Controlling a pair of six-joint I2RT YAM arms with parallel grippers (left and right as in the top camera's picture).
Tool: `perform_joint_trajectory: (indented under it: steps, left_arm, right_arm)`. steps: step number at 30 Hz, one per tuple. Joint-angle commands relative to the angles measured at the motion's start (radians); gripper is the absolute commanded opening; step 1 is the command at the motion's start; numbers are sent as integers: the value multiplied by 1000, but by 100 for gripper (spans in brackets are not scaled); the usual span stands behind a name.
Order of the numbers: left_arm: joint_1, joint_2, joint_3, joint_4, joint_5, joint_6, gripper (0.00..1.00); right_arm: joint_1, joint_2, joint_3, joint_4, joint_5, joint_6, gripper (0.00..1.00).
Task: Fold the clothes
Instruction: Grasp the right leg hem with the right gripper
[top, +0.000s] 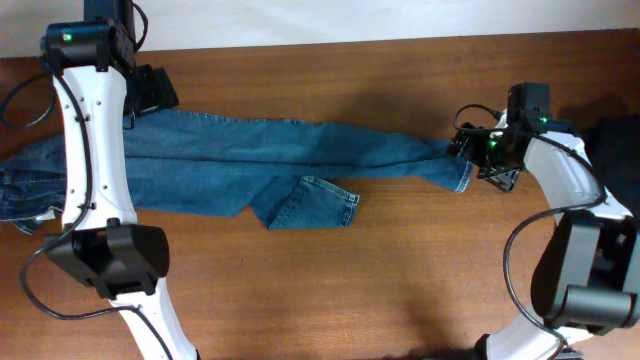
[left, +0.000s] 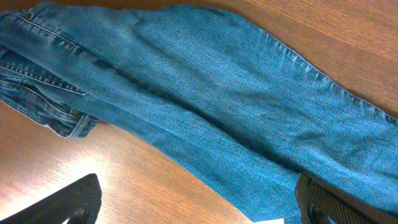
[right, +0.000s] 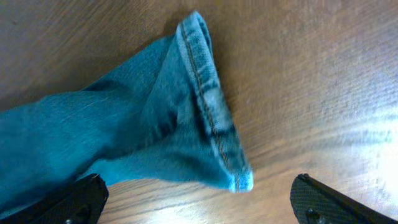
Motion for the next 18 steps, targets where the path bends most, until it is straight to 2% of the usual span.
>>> perform_joint_trajectory:
  steps: [1,3,6,8,9,10,11,12,13,14,18]
  left_arm:
    - [5,5,-2,-1,4,-5,99]
    - [5,5,-2,-1,4,-5,99]
    - [5,5,-2,-1,4,-5,99]
    - [5,5,-2,-1,4,-5,99]
    - [5,5,-2,-1,4,-5,99]
    - [5,5,-2,-1,4,-5,99]
    - [5,5,-2,-1,4,-5,99]
    - [5,5,-2,-1,4,-5,99]
    - [5,5,-2,-1,3,-5,99]
    - [5,5,-2,-1,4,-5,99]
    - [5,5,-2,-1,3,-5,99]
  right_arm:
    - [10,41,-5,22,16,-78,92]
    - [10,71,-5,45,-5,-92,86]
    - [13,102,-5,63,-48,-95,86]
    - [18,115,-5,71,-52,-95,80]
    - [20,120,-5,75,-52,-95,73]
    - [23,126,-5,79,-52,-96,58]
    - [24,130,-5,82,-53,-95,51]
    - [25,134,-5,85,-54,-95,38]
    - [25,135,-5,87,-55,-95,18]
    - [25,135,-5,92,-55,-94,5]
    - [16,133,52,90,-56,-94,4]
